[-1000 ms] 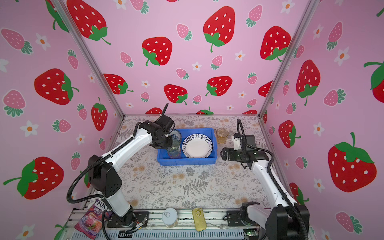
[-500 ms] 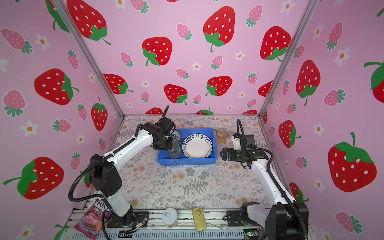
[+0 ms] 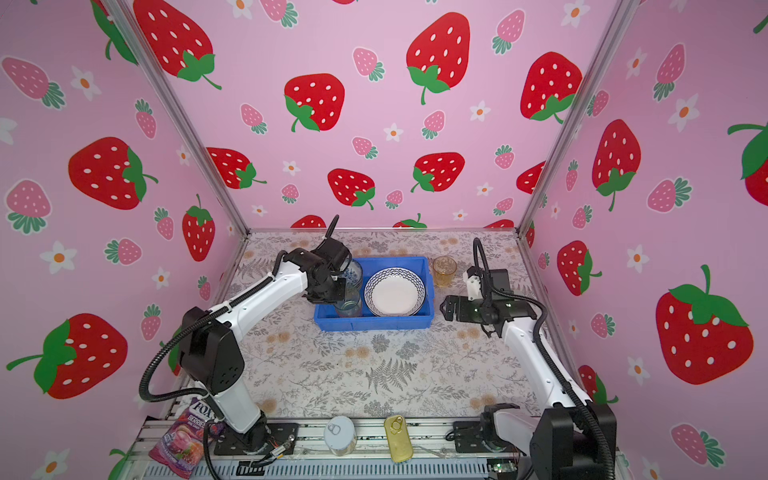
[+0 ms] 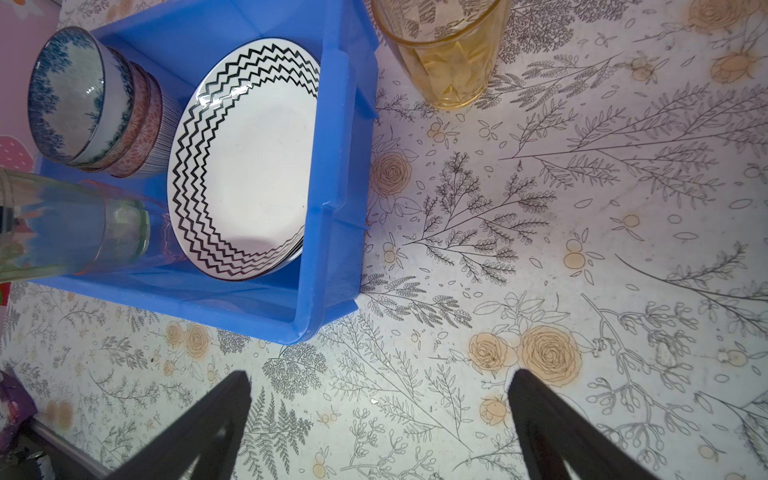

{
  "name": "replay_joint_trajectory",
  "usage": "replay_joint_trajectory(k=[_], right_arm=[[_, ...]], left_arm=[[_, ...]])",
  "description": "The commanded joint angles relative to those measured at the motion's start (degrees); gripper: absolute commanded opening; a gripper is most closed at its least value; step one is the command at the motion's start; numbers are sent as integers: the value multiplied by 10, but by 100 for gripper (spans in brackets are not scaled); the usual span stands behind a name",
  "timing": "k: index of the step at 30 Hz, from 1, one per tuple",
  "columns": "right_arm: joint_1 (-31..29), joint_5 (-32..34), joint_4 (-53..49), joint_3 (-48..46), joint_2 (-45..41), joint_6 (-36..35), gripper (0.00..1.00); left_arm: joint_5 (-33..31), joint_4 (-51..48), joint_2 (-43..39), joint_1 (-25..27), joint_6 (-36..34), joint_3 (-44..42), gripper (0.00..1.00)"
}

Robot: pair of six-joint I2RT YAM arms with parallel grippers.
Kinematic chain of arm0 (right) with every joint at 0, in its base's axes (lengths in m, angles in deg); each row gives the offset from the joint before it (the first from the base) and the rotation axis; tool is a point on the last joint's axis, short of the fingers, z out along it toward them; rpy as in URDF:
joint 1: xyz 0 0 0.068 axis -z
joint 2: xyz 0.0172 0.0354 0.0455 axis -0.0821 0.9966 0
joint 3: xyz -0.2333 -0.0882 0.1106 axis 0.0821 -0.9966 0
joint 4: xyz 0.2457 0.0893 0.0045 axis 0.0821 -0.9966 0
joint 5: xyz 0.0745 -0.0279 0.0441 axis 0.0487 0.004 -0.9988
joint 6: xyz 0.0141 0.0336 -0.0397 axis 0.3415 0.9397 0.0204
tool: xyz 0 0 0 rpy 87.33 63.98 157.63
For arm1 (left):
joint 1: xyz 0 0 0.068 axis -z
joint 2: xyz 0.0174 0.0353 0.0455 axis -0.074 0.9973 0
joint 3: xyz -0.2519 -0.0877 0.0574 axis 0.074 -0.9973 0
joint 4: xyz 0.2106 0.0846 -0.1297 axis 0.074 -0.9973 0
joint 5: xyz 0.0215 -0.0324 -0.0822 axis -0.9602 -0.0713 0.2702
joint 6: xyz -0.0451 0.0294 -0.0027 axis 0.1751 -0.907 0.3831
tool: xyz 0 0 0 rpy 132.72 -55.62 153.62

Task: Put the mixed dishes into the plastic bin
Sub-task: 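Carry the green cup over the bin and lower it into the pink cup, then open left gripper and withdraw while right gripper reaches the amber cup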

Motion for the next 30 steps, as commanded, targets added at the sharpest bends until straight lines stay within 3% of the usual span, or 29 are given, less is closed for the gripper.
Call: replay_joint_trajectory(k=[1,11,14,23,25,27,30], right_arm=[[3,-5,-5,10,3,-8,99],[2,0,-8,7,-4,-8,99],[3,1,-9,9,-6,-8,99],[2,4,-14,58,18,-10,99],[2,5,-13,85,34,-9,99],[3,24,-19,119,62,-10,99],[6,79,-47,183,126,-6,99]], left_arm=[[9,6,7,3,9,-4,13],[12,7,-1,3,12,-4,24],[11,7,-9,3,13,-7,32],[29,-12,-56,4,14,14,66],[30,-16,-73,4,12,21,86],[37,-23,-85,4,8,30,98],[42,-27,-108,3,5,37,99]])
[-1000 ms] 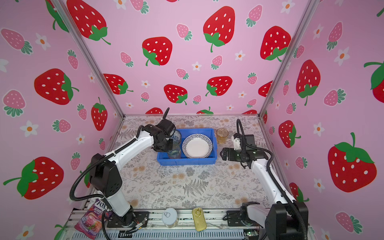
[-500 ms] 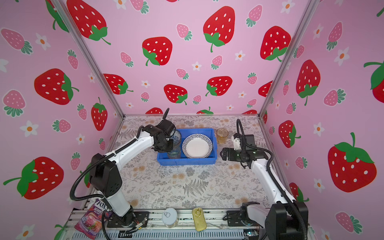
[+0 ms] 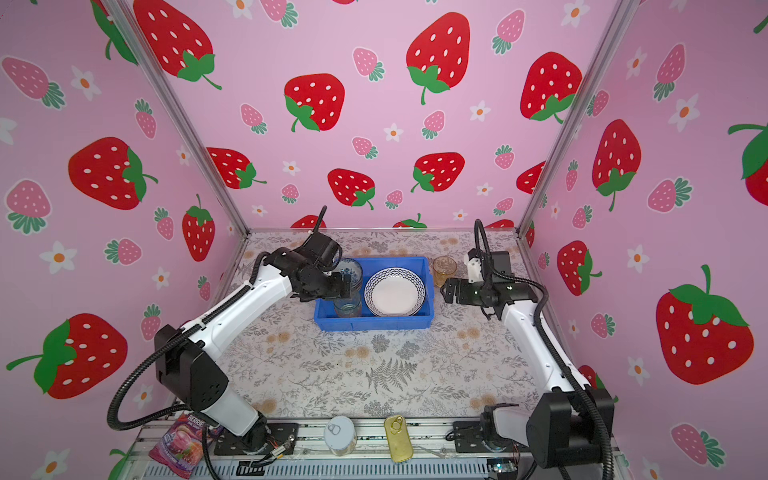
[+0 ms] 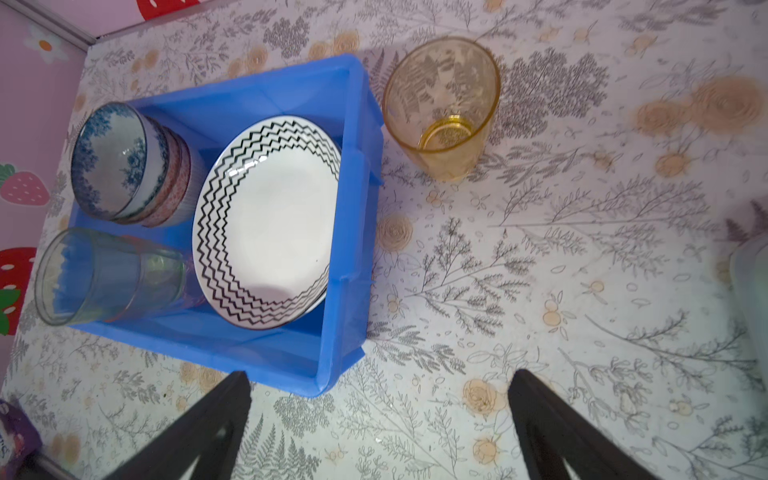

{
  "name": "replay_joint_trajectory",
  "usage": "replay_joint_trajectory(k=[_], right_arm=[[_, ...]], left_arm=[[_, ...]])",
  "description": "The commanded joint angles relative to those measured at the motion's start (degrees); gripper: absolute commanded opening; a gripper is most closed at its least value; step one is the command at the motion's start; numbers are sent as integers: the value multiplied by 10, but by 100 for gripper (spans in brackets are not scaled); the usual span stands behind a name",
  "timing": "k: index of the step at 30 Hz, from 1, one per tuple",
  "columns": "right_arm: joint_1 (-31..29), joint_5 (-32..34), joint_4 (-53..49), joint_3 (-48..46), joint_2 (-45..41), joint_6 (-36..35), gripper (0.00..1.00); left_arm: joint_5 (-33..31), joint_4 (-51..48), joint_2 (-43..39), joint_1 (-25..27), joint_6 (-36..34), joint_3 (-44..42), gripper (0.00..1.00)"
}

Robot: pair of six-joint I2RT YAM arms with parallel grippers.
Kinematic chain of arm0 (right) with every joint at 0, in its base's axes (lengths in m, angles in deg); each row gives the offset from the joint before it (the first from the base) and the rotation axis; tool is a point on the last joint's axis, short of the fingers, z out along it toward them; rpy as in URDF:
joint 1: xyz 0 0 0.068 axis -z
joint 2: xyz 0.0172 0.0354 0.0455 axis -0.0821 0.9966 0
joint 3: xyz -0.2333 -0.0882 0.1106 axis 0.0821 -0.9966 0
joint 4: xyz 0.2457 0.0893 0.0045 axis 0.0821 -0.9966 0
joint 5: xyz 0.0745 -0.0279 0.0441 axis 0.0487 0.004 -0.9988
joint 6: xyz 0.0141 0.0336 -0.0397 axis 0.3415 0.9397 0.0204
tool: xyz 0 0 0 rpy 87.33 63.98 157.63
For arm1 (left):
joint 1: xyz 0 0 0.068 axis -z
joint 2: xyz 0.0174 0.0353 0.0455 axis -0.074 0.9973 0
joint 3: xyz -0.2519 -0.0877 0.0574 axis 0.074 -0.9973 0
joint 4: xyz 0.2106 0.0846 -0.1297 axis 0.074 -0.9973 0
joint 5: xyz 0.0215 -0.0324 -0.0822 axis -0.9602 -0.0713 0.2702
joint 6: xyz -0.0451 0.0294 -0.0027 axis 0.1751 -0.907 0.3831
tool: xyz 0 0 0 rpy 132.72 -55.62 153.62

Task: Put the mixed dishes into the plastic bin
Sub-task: 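Open left gripper and withdraw while right gripper reaches the amber cup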

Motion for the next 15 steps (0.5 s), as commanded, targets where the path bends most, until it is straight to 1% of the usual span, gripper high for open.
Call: replay_joint_trajectory(k=[1,4,9,12,15], right_arm=[[8,66,-34,65,67,-5,99],[9,103,-47,121,130,-5,99],[11,138,-43,200,209,-4,100],[12,142,-39,240,249,-1,94],[11,142,-42,282,293,0,89]], left_arm=[[5,-21,-32,2,-5,24,99],[1,-23,-67,-1,-8,7,99],[-12,-55,-133,-22,-22,-35,99],[-17,-67,-182,-48,-24,-73,99],[-2,-74,-227,-81,-23,-113,99]])
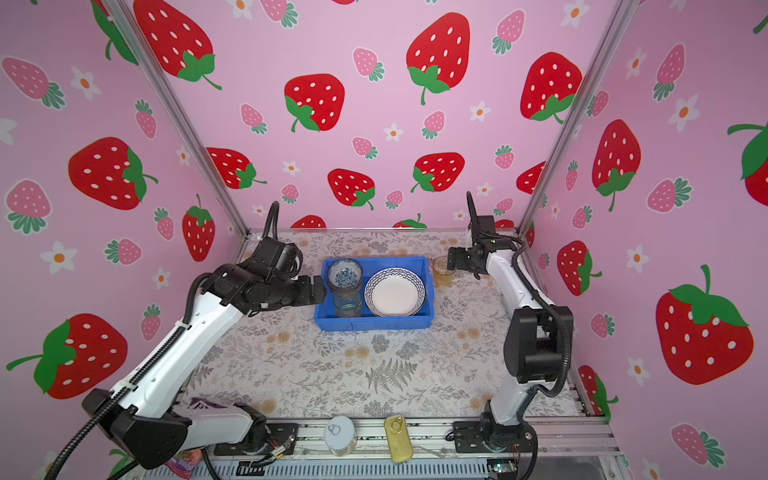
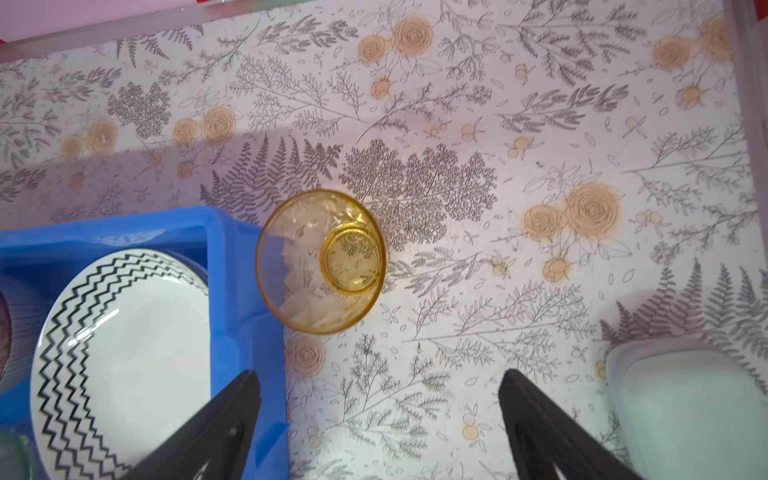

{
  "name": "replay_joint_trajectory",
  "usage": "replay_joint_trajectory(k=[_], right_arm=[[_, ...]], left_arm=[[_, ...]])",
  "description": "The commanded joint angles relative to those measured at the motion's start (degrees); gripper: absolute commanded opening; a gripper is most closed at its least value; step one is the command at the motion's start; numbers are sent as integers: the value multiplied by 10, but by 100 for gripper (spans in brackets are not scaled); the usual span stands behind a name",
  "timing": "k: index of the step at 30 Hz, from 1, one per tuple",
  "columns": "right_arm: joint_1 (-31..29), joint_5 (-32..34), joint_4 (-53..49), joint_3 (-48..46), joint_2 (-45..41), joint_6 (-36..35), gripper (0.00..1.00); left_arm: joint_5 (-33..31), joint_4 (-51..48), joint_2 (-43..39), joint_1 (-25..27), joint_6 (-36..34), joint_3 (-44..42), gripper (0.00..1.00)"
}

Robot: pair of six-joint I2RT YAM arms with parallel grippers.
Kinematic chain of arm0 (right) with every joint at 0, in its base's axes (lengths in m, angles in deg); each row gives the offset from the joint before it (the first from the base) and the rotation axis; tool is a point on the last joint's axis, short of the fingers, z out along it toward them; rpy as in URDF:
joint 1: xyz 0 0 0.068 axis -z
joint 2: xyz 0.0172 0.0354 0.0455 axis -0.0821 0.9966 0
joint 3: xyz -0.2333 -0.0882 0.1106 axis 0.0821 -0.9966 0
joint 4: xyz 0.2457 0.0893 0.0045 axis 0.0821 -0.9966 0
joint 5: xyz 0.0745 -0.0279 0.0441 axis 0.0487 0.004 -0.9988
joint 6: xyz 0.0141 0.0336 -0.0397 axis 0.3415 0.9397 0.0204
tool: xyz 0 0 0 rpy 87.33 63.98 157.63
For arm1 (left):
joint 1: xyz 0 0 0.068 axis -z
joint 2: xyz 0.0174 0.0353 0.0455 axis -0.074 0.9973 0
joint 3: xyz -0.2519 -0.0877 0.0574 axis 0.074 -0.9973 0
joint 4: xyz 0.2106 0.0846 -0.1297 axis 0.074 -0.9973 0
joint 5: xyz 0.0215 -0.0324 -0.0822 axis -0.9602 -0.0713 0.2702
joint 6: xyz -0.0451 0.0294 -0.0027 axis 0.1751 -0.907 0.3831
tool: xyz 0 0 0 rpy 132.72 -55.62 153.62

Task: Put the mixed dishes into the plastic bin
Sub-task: 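Open left gripper and withdraw while right gripper reaches the amber cup, then grasp the amber glass cup rim with right gripper and lift it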

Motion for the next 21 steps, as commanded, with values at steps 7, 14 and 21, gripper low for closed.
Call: replay_joint_trajectory(k=[7,14,21], right_arm=[[4,5,-22,99,102,-2,75],[4,1,-13,89,125,3,61],[4,3,-6,73,131,6,54]], left_arm=[[0,-57,-96,-63,-1,-81,99],[-1,-69,-122,-75,2,-95,99],[-2,-70,-133,-81,5,-107,99]])
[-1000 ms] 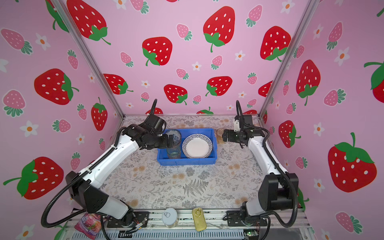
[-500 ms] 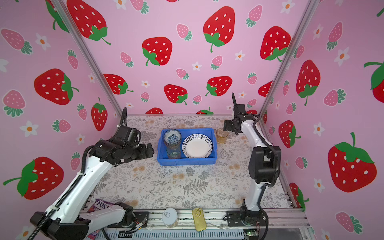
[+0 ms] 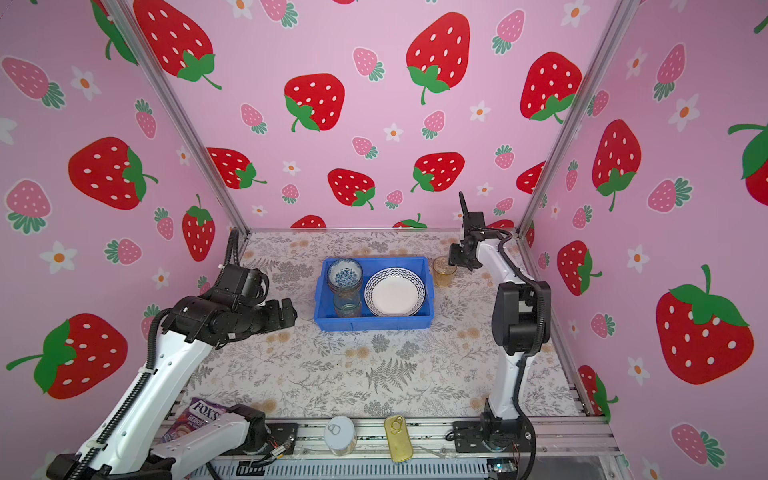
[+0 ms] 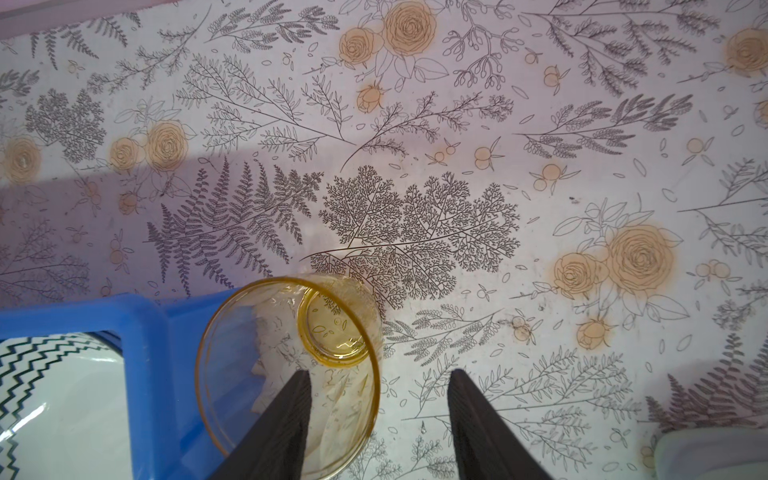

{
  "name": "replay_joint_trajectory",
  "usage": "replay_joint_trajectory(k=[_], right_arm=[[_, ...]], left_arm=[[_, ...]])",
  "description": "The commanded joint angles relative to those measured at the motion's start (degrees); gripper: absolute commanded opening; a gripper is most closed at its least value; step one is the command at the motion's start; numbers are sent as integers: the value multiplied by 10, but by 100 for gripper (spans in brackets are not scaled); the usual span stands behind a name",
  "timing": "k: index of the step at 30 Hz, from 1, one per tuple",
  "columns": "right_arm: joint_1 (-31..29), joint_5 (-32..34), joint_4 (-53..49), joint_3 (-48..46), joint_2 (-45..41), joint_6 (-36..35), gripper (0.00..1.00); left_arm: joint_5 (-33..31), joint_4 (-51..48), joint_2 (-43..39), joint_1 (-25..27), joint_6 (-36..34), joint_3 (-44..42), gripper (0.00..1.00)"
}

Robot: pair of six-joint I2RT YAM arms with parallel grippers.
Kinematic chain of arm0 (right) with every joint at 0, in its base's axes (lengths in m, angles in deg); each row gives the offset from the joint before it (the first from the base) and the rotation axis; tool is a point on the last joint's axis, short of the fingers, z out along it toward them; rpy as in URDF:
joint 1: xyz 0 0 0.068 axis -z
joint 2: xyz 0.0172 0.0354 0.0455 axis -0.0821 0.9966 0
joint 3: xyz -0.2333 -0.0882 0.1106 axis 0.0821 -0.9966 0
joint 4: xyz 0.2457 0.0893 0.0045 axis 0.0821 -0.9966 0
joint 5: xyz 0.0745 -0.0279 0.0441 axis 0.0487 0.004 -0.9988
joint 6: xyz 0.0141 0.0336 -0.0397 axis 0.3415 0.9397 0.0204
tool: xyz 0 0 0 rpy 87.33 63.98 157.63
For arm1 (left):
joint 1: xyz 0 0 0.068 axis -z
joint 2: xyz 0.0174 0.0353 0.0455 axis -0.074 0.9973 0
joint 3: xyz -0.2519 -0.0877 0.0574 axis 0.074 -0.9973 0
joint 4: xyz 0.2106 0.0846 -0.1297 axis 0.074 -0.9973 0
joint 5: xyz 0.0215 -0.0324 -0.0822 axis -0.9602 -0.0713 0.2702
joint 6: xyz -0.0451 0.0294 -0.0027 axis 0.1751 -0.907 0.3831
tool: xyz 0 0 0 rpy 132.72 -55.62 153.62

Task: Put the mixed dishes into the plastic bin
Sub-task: 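Grasp the amber glass cup rim with right gripper and lift it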

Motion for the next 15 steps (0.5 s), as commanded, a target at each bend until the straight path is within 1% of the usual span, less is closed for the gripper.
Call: replay_joint_trajectory(k=[1,3,4,12,15], right_arm=[[4,-1,-4,-14,7,-1,52],[4,-2,-2,-19,8,-1,52],[4,-2,0,-22,8,-1,50],[4,-8,5,-29,14,-1,42],[4,-5,5,-29,16,1,36]], left_arm=[[-2,-16,-8,-5,3,-3,99],[0,-15,-6,-6,2,-2,99],[1,-14,-5,-6,2,-1,99],[9,-1,4,-11,-1,-4,99],[11,-1,4,-14,-3,-4,99]])
